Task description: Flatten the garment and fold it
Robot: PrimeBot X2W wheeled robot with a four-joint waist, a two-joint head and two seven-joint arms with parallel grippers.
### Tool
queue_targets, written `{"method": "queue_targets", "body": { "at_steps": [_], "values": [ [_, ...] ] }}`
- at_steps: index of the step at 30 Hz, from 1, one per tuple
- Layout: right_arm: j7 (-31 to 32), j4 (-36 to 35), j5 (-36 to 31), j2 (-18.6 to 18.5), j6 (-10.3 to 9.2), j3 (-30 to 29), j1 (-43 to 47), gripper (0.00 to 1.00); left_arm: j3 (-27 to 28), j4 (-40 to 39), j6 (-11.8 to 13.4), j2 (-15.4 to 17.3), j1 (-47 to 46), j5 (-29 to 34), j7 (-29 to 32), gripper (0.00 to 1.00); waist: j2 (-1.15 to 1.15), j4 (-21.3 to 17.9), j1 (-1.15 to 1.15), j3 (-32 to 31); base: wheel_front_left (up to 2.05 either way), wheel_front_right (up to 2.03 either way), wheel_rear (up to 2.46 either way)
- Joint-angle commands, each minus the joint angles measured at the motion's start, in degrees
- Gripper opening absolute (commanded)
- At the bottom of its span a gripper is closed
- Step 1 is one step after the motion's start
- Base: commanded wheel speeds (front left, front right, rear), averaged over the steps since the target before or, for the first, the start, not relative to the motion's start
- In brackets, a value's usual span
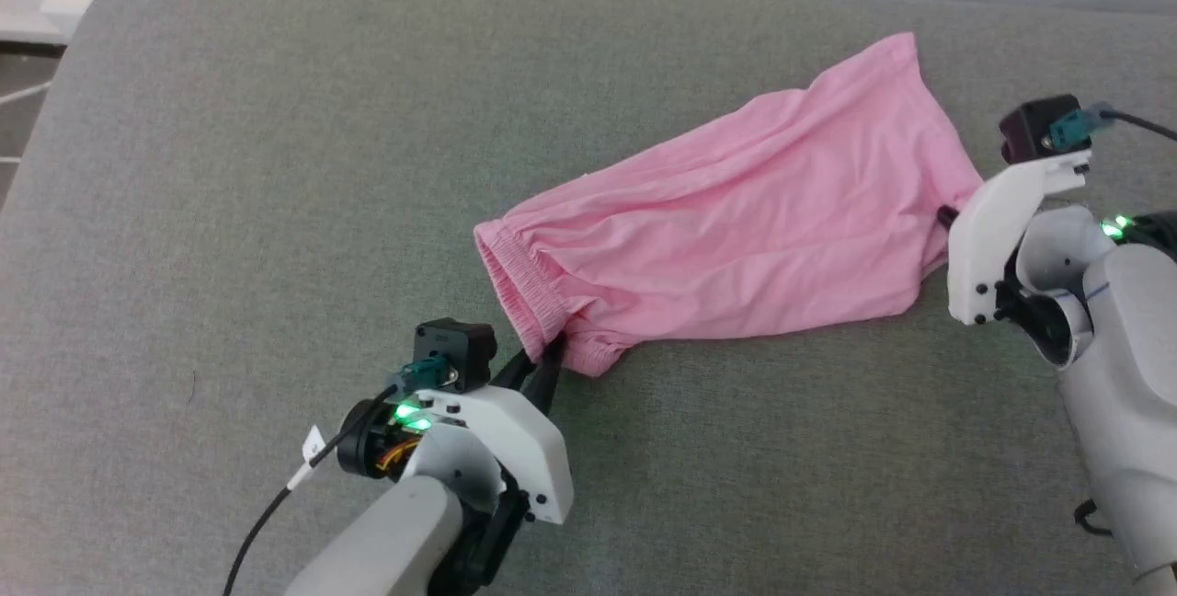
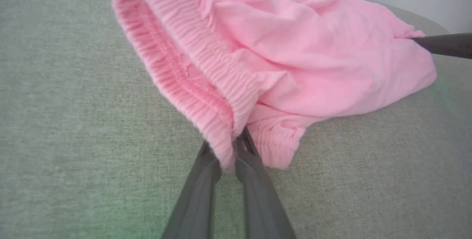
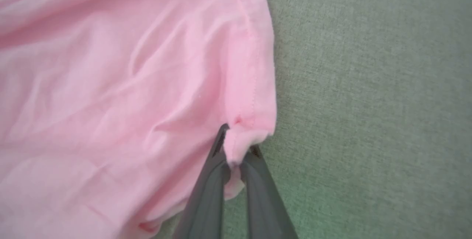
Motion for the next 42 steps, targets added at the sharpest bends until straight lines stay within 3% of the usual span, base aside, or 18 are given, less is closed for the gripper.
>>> {"method": "queue_targets", "body": {
  "at_steps": [1, 12, 16, 29, 37, 38, 39, 42],
  "values": [
    [-0.5, 0.72, 1.12, -0.75, -0.06, 0.23, 1.85, 0.0, 0.29, -0.14, -0.35, 0.86, 0.06, -0.07, 0.21, 0.0, -0.01, -0.87, 0.0, -1.58, 0.0, 0.0, 0.0],
    [-2.53, -9.53, 10.06, -3.18, -0.06, 0.12, 10.81, 0.0, 1.02, -3.76, -0.24, 6.13, 2.81, -0.58, 1.94, 0.0, -0.01, -3.8, 0.0, -6.69, 0.0, 0.0, 0.0],
    [-1.53, -16.66, 11.47, -2.77, -0.06, -2.36, 18.32, 0.0, 0.58, -5.64, -0.55, 8.02, 5.36, -1.37, 3.12, 0.0, -0.01, -5.04, 0.0, -9.02, 0.0, 0.0, 0.0],
    [5.56, -42.29, 5.07, 8.05, -0.06, -12.98, 46.2, 0.0, -0.5, -9.29, -1.05, 12.71, 13.56, -4.24, 5.35, 0.0, -0.01, -7.38, 0.0, -11.31, 0.0, 0.0, 0.0],
    [4.54, -41.36, 1.23, 9.67, -0.06, -13.78, 47.49, 0.0, -1.18, -5.45, -2.52, 12.36, 13.69, -5.26, 5.7, 0.0, -0.01, -7.8, 0.0, -9.84, 0.0, 0.0, 0.0],
    [3.69, -40.81, 0.16, 8.98, -0.06, -13.57, 47.0, 0.17, -1.34, -4.82, -2.67, 12.26, 13.48, -5.14, 5.66, 0.22, -0.01, -7.73, 0.0, -9.76, 0.0, 0.0, 0.0],
    [2.64, -40.47, -0.66, 8.46, -0.06, -13.49, 46.48, 1.0, -1.5, -4.28, -2.62, 12.22, 13.17, -4.65, 5.35, 1.0, -0.01, -7.62, 0.0, -9.71, 0.0, 0.0, 0.0],
    [0.53, -40.49, -0.7, 8.3, -0.06, -14.11, 45.1, 1.0, -0.91, -3.6, -2.47, 11.55, 12.85, -4.54, 3.54, 1.0, -0.01, -7.26, 0.0, -9.96, 0.0, 0.0, 0.0]
  ]
}}
